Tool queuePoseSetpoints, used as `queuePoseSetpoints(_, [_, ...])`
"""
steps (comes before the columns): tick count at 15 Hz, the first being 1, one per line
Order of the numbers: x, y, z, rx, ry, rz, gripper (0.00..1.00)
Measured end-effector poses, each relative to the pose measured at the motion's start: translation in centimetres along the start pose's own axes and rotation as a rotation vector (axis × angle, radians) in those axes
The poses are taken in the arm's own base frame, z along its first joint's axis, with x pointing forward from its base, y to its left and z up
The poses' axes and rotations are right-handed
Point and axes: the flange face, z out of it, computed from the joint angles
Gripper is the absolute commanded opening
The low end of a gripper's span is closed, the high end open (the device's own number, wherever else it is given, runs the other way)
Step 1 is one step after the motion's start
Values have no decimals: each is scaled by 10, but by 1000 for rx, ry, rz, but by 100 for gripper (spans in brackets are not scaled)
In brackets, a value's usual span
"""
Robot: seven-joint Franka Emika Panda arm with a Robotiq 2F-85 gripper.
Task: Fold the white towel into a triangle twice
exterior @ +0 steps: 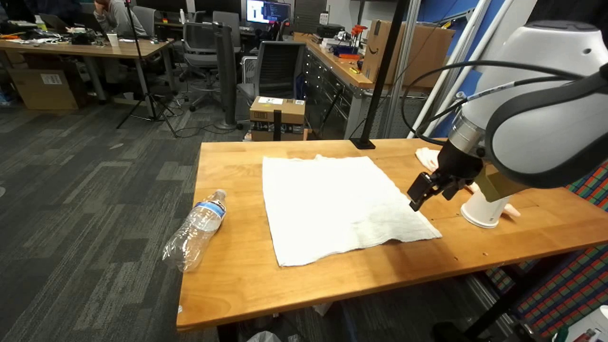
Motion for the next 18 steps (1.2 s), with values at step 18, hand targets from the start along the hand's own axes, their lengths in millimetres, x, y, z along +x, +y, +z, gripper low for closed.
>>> queuePoseSetpoints(18, [12, 60, 92, 135, -123, 73, 100])
